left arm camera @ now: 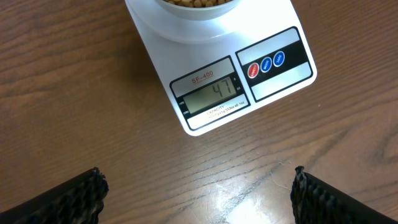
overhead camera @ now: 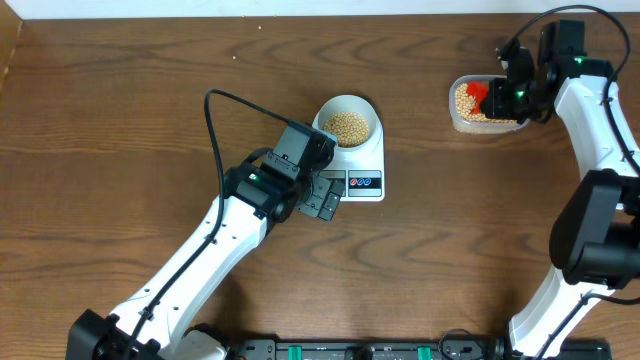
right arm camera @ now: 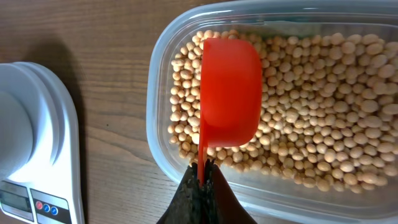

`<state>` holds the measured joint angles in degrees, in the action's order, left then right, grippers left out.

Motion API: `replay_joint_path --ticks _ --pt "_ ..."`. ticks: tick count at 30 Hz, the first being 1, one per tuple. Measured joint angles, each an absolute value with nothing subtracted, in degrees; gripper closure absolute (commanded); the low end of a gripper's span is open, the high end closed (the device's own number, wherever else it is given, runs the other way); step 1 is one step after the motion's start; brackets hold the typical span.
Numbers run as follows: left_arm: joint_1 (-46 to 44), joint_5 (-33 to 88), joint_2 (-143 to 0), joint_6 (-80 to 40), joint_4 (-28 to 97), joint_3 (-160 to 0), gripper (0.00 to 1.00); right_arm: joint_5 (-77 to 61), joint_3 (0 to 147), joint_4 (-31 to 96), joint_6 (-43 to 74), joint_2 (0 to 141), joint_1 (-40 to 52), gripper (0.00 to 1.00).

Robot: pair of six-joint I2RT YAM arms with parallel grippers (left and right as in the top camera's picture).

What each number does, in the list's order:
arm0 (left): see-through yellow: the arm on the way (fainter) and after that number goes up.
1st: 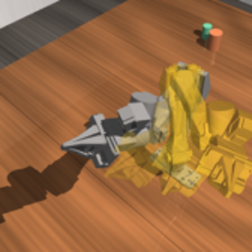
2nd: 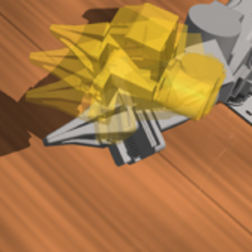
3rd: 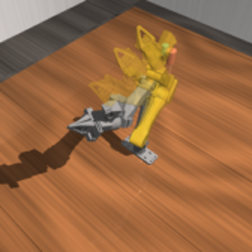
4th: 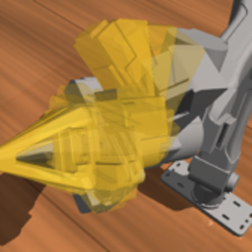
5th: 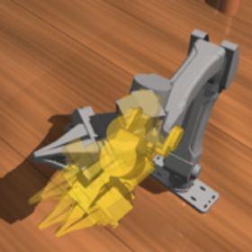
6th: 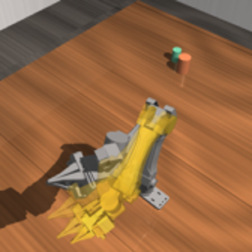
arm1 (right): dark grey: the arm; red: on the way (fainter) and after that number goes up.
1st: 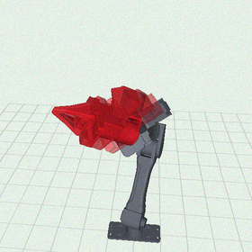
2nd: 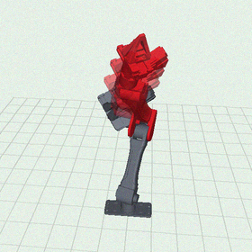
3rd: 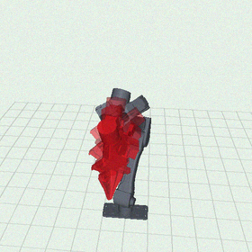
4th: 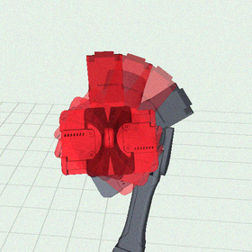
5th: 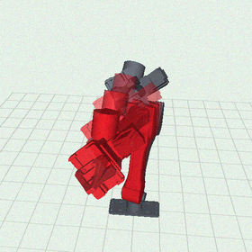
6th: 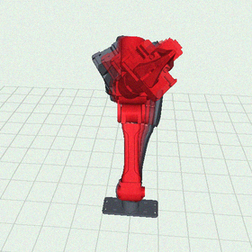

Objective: Scoop item into bowl and weigh 50g on scale
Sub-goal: 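Dip the scoop into the soybeans and lift it filled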

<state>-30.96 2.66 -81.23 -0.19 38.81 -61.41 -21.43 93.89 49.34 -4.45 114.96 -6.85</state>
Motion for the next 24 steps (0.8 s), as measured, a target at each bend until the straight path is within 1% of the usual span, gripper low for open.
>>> replay_joint_path --ticks 17,24 --pt "-31.0 2.7 -81.2 -0.2 38.8 -61.4 0.04 -31.0 93.5 48.2 -4.4 115.9 -10.5 0.99" --pt "-31.0 2.7 -81.2 -0.2 38.8 -61.4 0.04 -36.4 93.5 49.3 -4.9 115.9 -16.6 0.99"
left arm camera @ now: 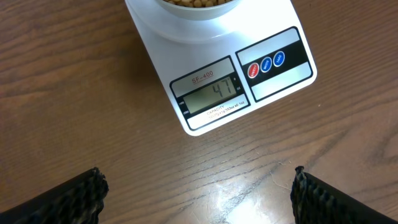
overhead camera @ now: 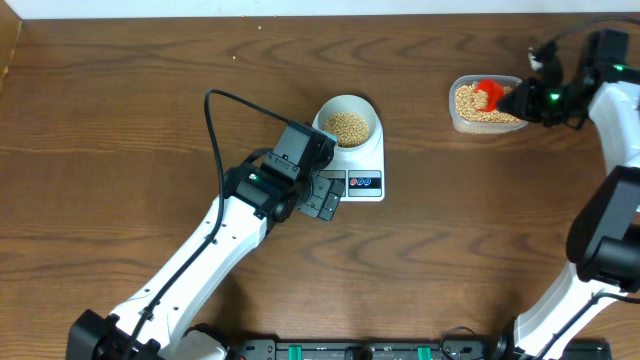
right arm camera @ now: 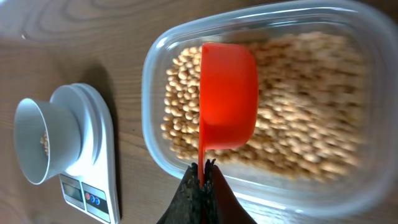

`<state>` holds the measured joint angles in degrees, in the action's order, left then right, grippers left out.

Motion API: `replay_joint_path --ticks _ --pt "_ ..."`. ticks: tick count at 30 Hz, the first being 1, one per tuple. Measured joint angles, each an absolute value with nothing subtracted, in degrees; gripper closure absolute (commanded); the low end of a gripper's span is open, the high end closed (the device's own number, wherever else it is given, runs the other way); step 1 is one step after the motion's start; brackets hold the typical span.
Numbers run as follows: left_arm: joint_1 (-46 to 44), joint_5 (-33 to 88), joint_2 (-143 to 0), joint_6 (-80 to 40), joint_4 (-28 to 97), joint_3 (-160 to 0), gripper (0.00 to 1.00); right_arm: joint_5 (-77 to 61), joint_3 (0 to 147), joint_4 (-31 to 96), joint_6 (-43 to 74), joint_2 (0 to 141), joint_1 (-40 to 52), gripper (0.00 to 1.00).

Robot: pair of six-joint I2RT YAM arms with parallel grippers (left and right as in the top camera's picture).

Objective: Scoop item into bowl and weigh 50g on scale
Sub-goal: 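Dip the scoop into the soybeans and lift it filled, then carry the filled scoop with the right gripper over the grey bowl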

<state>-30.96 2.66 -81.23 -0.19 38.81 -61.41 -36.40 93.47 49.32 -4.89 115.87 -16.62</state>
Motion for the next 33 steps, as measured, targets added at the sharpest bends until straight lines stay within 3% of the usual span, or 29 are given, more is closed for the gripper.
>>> replay_joint_path --ticks 19,33 --pt "-31.0 2.7 -81.2 -0.2 38.8 -61.4 0.04 -62.7 93.3 55.9 -15.6 115.9 -22.6 0.99" --pt "-31.0 2.7 -81.2 -0.2 38.8 -61.4 0.04 -65.9 93.2 49.0 -9.3 115.9 -9.4 0.98"
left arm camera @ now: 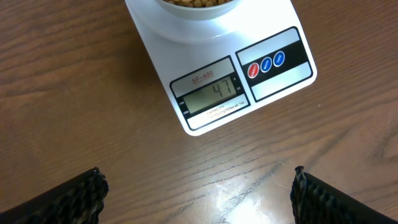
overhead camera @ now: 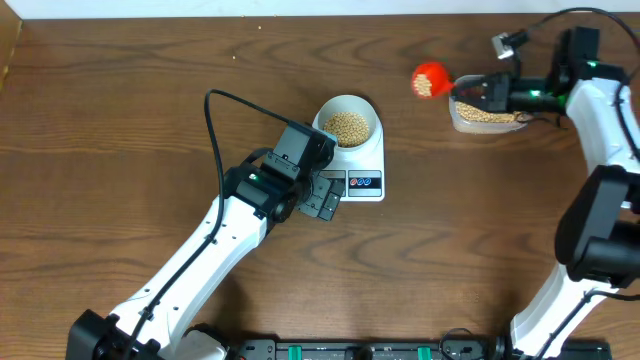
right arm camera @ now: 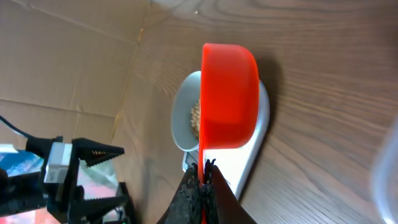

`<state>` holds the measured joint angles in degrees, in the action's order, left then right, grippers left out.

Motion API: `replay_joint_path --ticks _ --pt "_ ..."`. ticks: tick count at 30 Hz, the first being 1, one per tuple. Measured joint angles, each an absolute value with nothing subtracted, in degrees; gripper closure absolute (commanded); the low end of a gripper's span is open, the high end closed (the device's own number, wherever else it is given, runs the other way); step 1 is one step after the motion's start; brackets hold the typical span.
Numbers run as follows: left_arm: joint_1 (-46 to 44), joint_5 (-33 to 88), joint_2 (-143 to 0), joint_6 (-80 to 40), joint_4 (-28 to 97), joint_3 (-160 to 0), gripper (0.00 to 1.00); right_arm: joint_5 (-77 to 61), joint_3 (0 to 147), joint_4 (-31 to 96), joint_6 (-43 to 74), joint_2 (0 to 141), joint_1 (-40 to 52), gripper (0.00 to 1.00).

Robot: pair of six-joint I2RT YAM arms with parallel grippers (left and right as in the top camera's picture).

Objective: Scoop item into bowl and weigh 50g on scale
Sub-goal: 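Carry the filled scoop with the right gripper over the grey bowl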

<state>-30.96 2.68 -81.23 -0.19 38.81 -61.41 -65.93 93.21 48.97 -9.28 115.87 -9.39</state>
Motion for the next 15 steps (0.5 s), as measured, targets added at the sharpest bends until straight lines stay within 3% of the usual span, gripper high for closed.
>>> replay_joint_path --ticks 15 --pt "-31.0 2.7 -81.2 -0.2 38.8 -61.4 0.04 -55.7 94.1 44.0 0.3 115.9 4.8 0.99"
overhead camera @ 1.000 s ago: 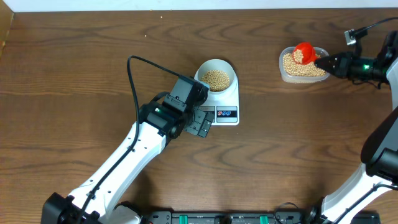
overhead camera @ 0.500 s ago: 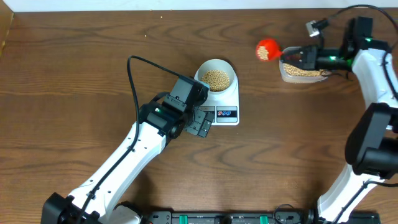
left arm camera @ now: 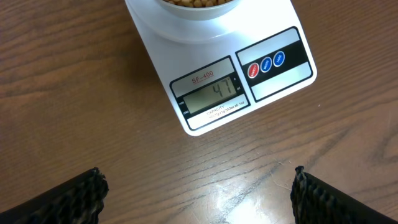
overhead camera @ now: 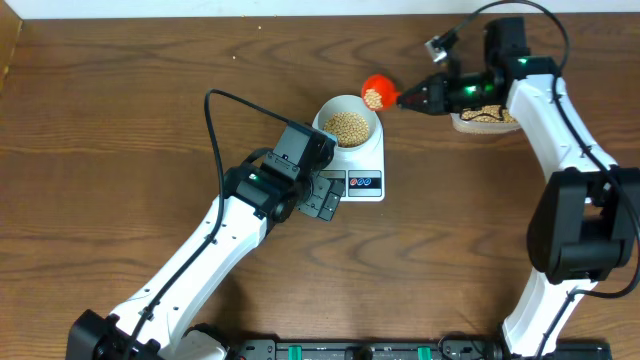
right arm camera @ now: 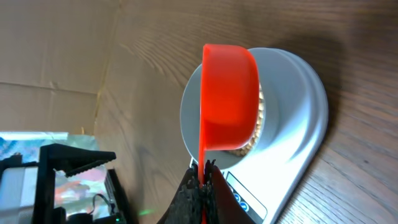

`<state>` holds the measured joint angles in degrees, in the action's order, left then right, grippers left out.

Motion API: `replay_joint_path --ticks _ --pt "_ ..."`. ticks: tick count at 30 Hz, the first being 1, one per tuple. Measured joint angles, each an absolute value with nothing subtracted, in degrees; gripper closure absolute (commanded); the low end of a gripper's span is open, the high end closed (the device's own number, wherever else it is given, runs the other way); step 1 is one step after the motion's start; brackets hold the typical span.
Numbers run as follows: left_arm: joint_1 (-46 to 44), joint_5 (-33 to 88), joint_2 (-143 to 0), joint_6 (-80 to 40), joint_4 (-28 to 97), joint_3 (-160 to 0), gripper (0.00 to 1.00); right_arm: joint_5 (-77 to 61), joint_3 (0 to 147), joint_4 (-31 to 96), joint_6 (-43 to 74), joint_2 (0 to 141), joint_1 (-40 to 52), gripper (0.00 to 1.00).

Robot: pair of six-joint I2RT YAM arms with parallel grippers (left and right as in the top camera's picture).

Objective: Scoop item into bowl and weigh 50g on scale
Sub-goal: 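Carry the filled scoop with the right gripper over the grey bowl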

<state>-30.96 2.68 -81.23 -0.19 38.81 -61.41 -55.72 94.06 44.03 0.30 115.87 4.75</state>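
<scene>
A white scale (overhead camera: 361,170) carries a white bowl (overhead camera: 348,124) of soybeans; its display (left arm camera: 212,93) reads 47. My right gripper (right arm camera: 202,167) is shut on the handle of a red scoop (overhead camera: 376,93), which holds a few beans at the bowl's upper right rim. In the right wrist view the scoop (right arm camera: 229,96) overlaps the bowl (right arm camera: 189,118). My left gripper (left arm camera: 196,196) stands open over bare wood just in front of the scale (left arm camera: 217,74), with nothing between its fingers.
A clear tub of soybeans (overhead camera: 485,118) stands at the back right, partly behind the right arm. The left arm stretches from the front left to the scale. A black rail runs along the table's front edge (overhead camera: 360,350).
My right gripper has carried the red scoop further left, from beside the tub to the rim of the bowl. The left arm and the 47 reading are unchanged.
The scoop was down in the tub of beans, my right gripper shut on its handle. Then it was lifted over the tub. Later it hung with beans between tub and scale, and now it is at the bowl. The scale read 47 throughout.
</scene>
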Motion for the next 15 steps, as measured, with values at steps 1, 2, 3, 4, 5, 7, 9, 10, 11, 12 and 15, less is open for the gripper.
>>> replay_joint_path --ticks 1,2,3,4,5,7,9,10,11,12,15 --pt "-31.0 2.7 -81.2 -0.2 38.8 -61.4 0.04 -55.1 94.2 43.9 0.5 115.9 5.3 0.98" --pt "-31.0 2.7 -81.2 -0.2 38.8 -61.4 0.04 -54.2 94.5 43.8 0.7 115.9 6.1 0.98" --pt "-31.0 2.7 -81.2 -0.2 38.8 -61.4 0.04 -53.6 94.7 43.7 0.9 115.9 6.6 0.98" --pt "-31.0 2.7 -81.2 -0.2 38.8 -61.4 0.04 -53.1 94.8 43.7 0.9 115.9 7.1 0.98" --pt "-31.0 2.7 -81.2 -0.2 38.8 -61.4 0.03 -52.4 95.0 43.5 1.0 115.9 7.6 0.99" --pt "-31.0 2.7 -81.2 -0.2 38.8 -61.4 0.04 -51.2 95.1 43.3 1.1 115.9 8.4 0.98" --pt "-31.0 2.7 -81.2 -0.2 38.8 -61.4 0.04 -49.8 95.3 43.2 1.1 115.9 9.1 0.98" --pt "-31.0 2.7 -81.2 -0.2 38.8 -61.4 0.04 -49.2 95.5 43.2 1.1 115.9 9.3 0.98" --pt "-31.0 2.7 -81.2 -0.2 38.8 -61.4 0.04 -48.3 95.8 43.2 1.1 115.9 9.7 0.98" --pt "-31.0 2.7 -81.2 -0.2 38.8 -61.4 0.04 -47.8 95.9 43.2 1.1 115.9 9.9 0.98" --pt "-31.0 2.7 -81.2 -0.2 38.8 -61.4 0.04 -45.0 96.9 43.2 1.1 115.9 11.7 0.99"
